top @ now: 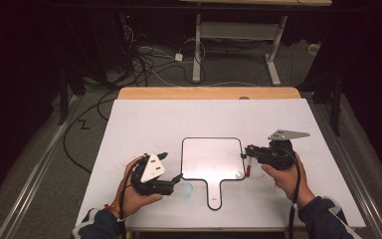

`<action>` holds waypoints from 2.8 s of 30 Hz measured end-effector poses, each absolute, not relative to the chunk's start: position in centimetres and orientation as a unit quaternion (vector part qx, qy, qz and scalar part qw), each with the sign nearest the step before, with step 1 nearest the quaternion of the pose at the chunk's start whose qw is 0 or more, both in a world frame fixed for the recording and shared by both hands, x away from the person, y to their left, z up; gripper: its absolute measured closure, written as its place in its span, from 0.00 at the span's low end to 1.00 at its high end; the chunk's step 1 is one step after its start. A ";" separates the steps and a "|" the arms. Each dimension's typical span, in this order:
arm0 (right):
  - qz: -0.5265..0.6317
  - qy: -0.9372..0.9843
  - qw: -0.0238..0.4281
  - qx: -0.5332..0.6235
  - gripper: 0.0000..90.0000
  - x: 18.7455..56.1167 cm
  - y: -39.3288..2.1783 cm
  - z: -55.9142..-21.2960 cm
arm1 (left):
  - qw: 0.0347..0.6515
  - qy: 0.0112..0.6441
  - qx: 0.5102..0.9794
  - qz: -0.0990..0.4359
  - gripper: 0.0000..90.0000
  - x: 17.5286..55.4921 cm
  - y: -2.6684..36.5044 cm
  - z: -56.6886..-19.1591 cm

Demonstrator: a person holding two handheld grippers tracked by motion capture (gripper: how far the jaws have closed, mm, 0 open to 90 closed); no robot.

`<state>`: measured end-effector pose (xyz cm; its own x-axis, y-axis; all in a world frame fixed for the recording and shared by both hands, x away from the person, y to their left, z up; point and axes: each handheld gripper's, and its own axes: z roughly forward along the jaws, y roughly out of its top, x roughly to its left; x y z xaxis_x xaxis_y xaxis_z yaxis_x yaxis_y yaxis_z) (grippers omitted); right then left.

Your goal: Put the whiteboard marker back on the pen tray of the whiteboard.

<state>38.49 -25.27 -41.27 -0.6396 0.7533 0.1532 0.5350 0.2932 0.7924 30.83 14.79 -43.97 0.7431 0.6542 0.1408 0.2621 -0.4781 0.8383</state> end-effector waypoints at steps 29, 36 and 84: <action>0.360 0.787 0.159 0.475 0.71 44.3 -23.4 -47.0 | 0.406 0.308 0.834 0.210 0.20 30.6 16.2 -45.7; 0.350 0.799 0.179 0.455 0.67 44.0 -23.5 -46.8 | 0.402 0.304 0.837 0.211 0.20 30.5 16.2 -45.7; 0.453 0.773 0.349 0.276 0.25 32.4 -29.1 -40.8 | 0.362 0.278 0.850 0.263 0.20 30.4 15.9 -46.3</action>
<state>32.45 -29.10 -40.84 -0.6033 0.7430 -0.2899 0.1105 0.4379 0.8922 30.41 15.91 -46.30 0.7070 0.6632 0.2457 0.2820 -0.5830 0.7620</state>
